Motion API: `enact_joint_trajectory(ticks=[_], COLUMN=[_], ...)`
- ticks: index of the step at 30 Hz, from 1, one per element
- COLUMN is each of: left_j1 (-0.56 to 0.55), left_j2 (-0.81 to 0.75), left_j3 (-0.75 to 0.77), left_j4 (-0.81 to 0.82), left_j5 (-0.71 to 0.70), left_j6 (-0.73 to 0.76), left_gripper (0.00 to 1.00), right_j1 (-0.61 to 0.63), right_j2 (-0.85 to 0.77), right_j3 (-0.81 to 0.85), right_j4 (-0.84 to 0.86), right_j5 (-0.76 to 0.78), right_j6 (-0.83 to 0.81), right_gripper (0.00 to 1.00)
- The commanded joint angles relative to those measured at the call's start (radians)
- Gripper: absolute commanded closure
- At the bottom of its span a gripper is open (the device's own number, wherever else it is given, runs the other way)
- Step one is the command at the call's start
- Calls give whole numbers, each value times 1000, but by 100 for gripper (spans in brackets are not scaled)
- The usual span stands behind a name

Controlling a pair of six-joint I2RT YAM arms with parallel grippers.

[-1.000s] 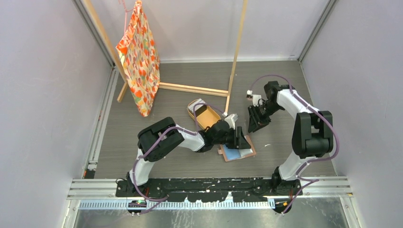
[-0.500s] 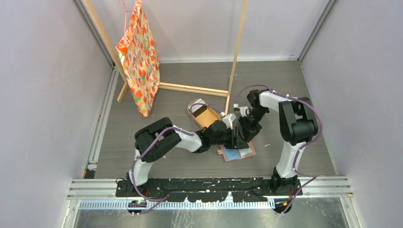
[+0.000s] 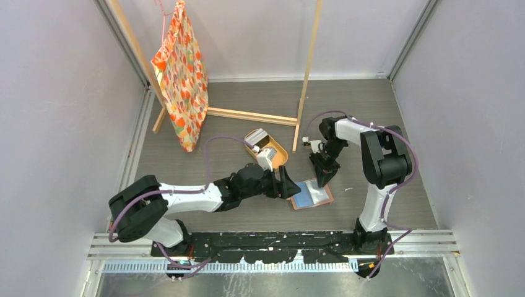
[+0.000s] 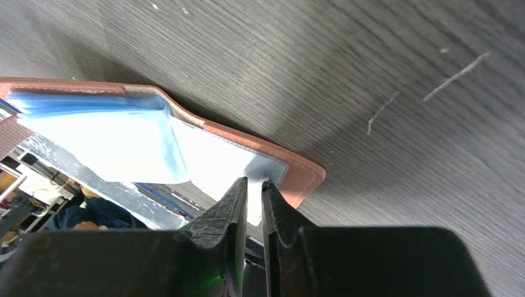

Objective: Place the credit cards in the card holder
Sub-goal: Open the card holder at the center of the board.

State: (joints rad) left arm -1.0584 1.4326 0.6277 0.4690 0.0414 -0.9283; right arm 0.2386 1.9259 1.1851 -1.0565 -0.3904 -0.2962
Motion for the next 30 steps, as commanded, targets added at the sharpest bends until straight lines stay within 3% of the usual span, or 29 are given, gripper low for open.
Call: enact_joint_trajectory(ticks=[1, 10, 15, 21, 24, 30], left_j1=[-3, -2, -3, -2, 7, 34], left_j2=[15, 194, 316, 434, 467, 499], left_j3=[-72, -93, -52, 4, 1, -49], left_j4=[-46, 197, 319, 403, 490, 759], left_j5=[-52, -12, 2, 21, 29, 37], left_j6=[-79, -227, -292, -336, -346, -364], left_gripper=[25, 21, 26, 59, 97, 100], right_j1=[4, 5, 7, 7, 6, 0], right_j2=[-31, -33, -35, -41, -51, -119], right_j3=[5, 5, 6, 10, 13, 15], right_j4=[36, 35, 33, 29, 20, 12], right_j5=[33, 27, 23, 14, -11, -97], right_j6=[-15, -18, -18, -22, -31, -52], right_gripper=[80, 79, 79, 79, 79, 77])
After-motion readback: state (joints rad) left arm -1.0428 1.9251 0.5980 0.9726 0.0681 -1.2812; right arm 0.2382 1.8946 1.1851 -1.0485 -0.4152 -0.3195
